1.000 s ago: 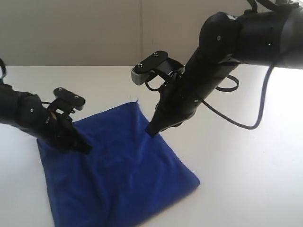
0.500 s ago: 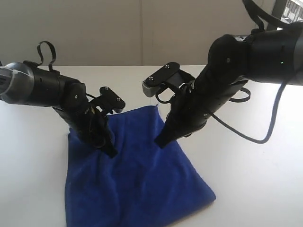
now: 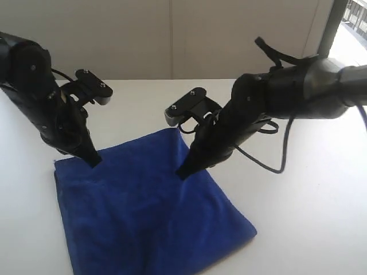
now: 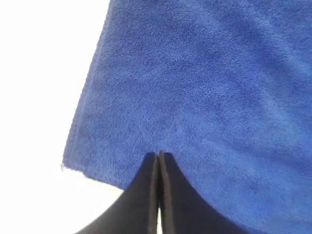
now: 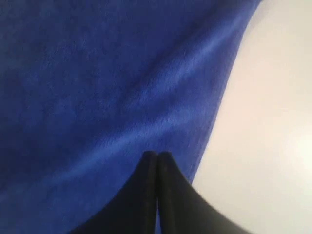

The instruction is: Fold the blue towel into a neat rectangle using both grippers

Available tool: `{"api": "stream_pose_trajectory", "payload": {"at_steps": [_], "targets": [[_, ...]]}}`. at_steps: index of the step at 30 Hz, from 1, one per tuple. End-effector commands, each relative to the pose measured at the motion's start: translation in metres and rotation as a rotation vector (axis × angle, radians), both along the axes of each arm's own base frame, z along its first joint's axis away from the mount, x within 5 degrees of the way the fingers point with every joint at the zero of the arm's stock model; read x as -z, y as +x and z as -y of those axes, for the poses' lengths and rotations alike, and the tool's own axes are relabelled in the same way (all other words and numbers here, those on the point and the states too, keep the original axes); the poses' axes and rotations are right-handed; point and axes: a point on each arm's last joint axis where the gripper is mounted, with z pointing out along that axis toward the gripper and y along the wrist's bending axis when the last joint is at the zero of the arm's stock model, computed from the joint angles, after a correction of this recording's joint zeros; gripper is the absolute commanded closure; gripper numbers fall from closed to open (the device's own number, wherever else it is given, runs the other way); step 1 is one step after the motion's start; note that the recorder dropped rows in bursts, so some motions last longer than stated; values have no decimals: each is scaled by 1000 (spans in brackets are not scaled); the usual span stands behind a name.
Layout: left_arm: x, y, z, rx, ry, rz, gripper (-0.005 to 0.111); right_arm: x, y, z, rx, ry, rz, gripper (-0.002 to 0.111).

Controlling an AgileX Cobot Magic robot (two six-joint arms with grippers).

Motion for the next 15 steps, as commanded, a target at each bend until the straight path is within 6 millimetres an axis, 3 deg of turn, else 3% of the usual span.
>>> {"api": "stream_pose_trajectory", "payload": {"at_steps": [1,4,8,12,15], "targets": [[-21,-43,-20,-118,-94,39,107,2,44,0,7,12,20,108],[-20,-72,-29,-169,-177,43,107,8,71,11,19,51,-13,108],[-3,-108,-33,-221,-329,49,107,15,97,23,23,207,-98,108],[15,-140,-37,-190,-382,104,107,31,106,24,-3,265,-161,108],[22,-149,-41,-195,-373,82,107,43,107,24,4,267,-188,108]]}}
